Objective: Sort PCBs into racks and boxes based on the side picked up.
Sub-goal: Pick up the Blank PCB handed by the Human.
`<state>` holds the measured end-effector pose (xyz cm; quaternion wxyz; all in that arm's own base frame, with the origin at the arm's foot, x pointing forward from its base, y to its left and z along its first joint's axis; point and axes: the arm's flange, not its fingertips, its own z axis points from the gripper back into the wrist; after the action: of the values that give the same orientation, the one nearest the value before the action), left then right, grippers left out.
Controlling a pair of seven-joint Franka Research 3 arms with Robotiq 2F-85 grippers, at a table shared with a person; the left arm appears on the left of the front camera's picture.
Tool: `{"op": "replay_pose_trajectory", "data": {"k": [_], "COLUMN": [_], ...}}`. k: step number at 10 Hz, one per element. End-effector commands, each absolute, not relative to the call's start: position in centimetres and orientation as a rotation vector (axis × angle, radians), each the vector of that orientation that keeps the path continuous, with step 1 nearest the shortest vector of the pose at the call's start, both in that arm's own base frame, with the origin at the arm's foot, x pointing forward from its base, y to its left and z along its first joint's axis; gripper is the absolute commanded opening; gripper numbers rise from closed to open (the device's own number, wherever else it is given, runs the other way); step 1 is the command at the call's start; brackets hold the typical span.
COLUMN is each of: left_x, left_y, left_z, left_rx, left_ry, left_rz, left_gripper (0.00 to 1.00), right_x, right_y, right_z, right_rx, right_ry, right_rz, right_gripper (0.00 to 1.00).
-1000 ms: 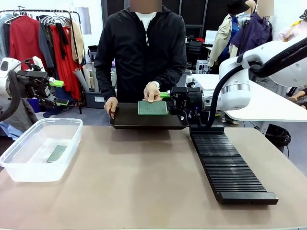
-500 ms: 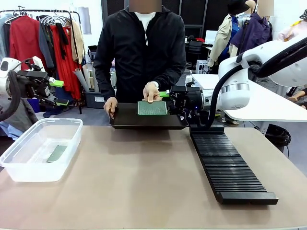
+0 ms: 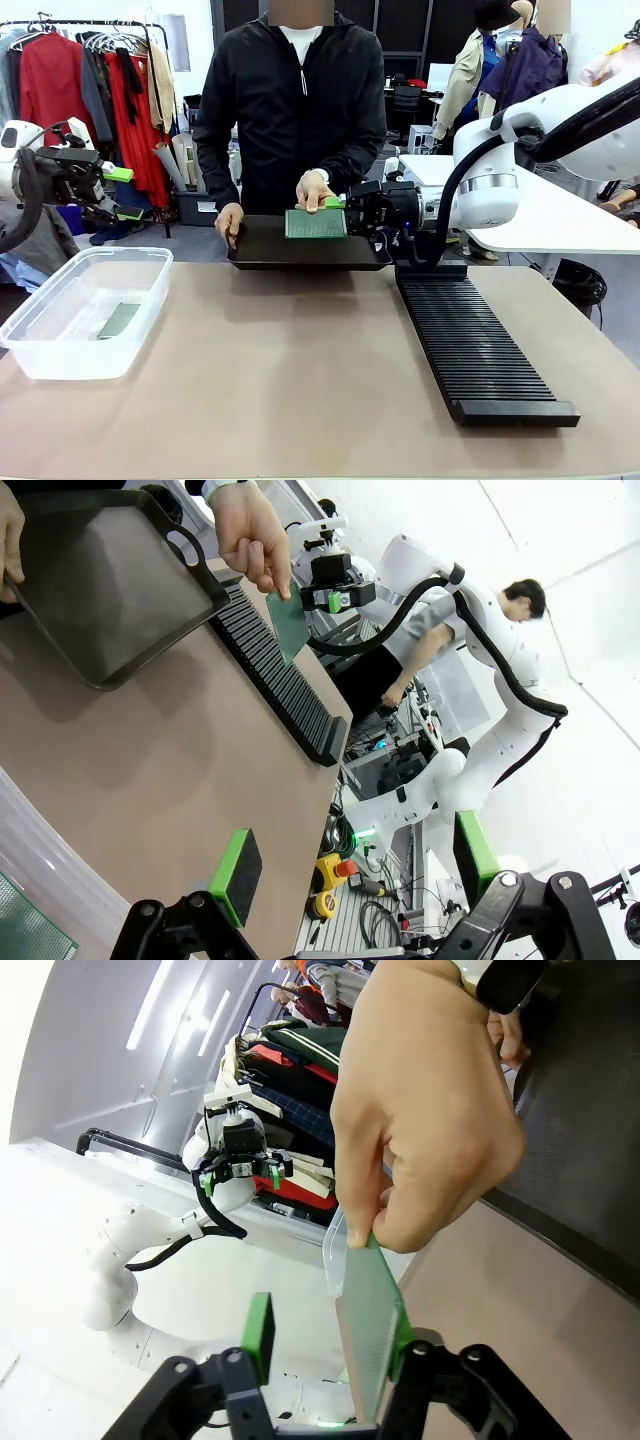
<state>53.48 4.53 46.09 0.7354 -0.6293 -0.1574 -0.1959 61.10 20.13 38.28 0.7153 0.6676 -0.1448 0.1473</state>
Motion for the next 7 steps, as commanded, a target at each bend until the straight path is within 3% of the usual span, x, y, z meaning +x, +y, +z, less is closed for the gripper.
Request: {"op": "replay_pose_trajectory", "data": {"k": [1,2,3,7], "left_x": [53.40,53.40,53.40,53.40], "left_y": [4.60,4.60,4.60,4.60], "left_z": [46.26,46.26,46.26,46.26], "left_rx": [-1.387,-1.387,-1.387,-1.387], "left_ry": [-0.356,-0.356,-0.356,-0.356], "left_rz": [-0.428,-0.428,-0.428,-0.428], "left_gripper": [1.00,1.00,1.00,1.00], "right_x": [61.94,61.96,61.91,61.96], "right_y": [20.85,20.87,20.87,21.00], "right_z": [38.70,38.70,38.69,38.76], "right_rx": [1.466,1.465,1.462,1.450], "right_ry": [-0.301,-0.298,-0.291,-0.281], "right_rz": [0.319,0.319,0.319,0.295], "right_gripper": [0.19,0.03,0.00,0.00]}}
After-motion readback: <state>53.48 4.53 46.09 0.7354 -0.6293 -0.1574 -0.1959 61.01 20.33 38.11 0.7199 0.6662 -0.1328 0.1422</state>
